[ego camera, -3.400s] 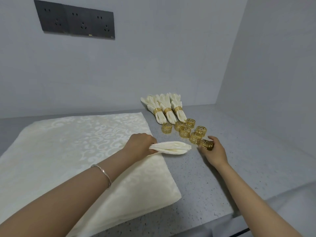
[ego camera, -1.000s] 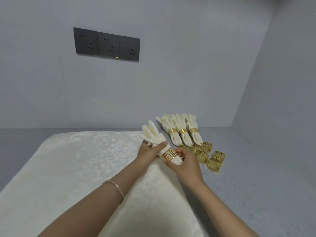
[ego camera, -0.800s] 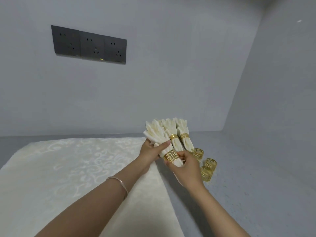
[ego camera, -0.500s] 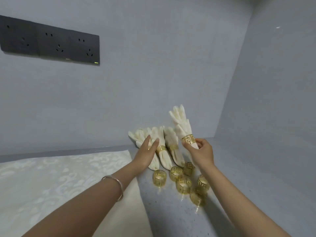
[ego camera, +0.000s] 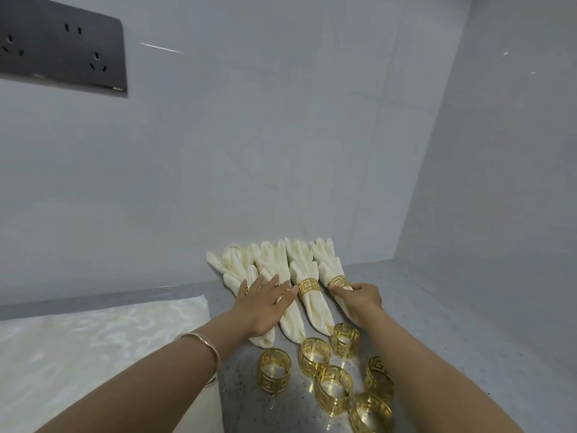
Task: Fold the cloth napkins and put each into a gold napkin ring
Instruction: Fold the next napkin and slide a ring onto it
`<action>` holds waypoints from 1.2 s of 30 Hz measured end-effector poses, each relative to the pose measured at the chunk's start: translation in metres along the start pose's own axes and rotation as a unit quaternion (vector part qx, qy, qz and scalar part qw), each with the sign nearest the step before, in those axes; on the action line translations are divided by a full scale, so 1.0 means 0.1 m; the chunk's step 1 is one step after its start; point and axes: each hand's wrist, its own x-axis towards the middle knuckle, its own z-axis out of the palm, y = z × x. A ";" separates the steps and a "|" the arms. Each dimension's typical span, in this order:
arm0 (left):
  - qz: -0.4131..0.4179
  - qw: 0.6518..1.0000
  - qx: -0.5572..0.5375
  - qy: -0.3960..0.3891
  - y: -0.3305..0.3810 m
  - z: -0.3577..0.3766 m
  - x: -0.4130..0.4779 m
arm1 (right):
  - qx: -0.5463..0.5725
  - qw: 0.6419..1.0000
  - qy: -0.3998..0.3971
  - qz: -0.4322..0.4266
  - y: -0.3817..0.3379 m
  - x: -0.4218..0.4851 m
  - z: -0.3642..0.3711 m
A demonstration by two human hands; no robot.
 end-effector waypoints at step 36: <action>-0.013 0.998 0.057 0.011 -0.93 0.26 -4.54 | -0.216 0.771 -0.393 -0.453 0.65 -4.41 -0.24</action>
